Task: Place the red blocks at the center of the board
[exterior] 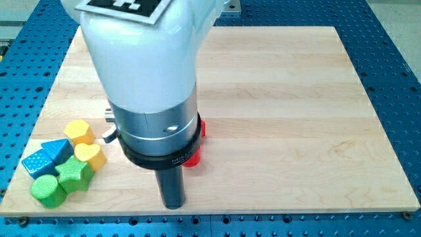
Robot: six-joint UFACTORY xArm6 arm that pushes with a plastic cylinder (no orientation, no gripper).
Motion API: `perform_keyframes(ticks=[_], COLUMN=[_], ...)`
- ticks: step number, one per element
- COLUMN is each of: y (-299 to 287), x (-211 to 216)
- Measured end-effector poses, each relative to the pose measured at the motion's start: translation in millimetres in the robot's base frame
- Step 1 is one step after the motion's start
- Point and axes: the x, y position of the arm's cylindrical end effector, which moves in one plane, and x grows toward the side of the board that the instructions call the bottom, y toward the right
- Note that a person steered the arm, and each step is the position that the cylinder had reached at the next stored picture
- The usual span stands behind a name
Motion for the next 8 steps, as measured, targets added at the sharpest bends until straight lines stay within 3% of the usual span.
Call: perform_keyframes(ticks=[3, 5, 8], y=[24, 27, 28], x=[-61, -35, -157])
